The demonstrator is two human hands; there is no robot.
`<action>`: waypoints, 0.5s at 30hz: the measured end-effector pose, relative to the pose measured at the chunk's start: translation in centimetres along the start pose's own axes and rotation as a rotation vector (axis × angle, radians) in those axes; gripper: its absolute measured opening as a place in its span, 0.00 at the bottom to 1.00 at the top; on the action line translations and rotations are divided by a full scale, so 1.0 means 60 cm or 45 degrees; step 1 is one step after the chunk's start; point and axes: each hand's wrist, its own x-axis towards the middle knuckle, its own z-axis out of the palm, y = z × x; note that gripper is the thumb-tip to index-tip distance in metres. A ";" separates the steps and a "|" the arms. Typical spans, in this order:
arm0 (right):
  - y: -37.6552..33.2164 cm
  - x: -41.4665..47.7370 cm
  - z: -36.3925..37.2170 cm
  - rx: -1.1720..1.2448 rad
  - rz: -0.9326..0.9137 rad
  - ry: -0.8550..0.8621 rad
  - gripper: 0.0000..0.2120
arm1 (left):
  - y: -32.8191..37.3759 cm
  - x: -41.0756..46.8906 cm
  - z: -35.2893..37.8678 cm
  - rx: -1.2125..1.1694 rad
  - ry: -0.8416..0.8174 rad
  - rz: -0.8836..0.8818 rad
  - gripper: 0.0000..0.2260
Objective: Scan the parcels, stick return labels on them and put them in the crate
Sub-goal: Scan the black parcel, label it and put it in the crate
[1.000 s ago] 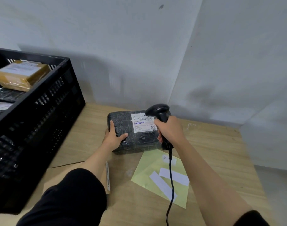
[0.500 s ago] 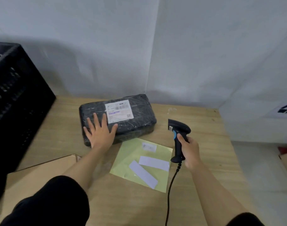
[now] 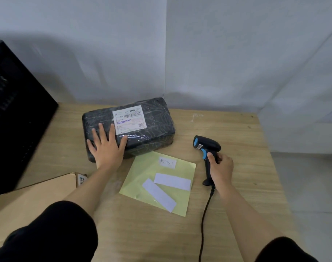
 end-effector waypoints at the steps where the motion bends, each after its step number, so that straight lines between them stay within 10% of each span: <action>1: -0.002 0.000 0.000 -0.040 -0.009 0.018 0.18 | 0.002 -0.005 0.001 -0.048 0.037 0.011 0.27; 6: -0.021 -0.036 0.003 -0.172 -0.431 0.248 0.18 | 0.011 -0.067 0.021 0.033 0.305 0.522 0.18; 15: -0.017 -0.082 0.061 -0.479 -0.548 -0.836 0.14 | -0.010 -0.131 0.100 -0.147 -0.419 0.578 0.29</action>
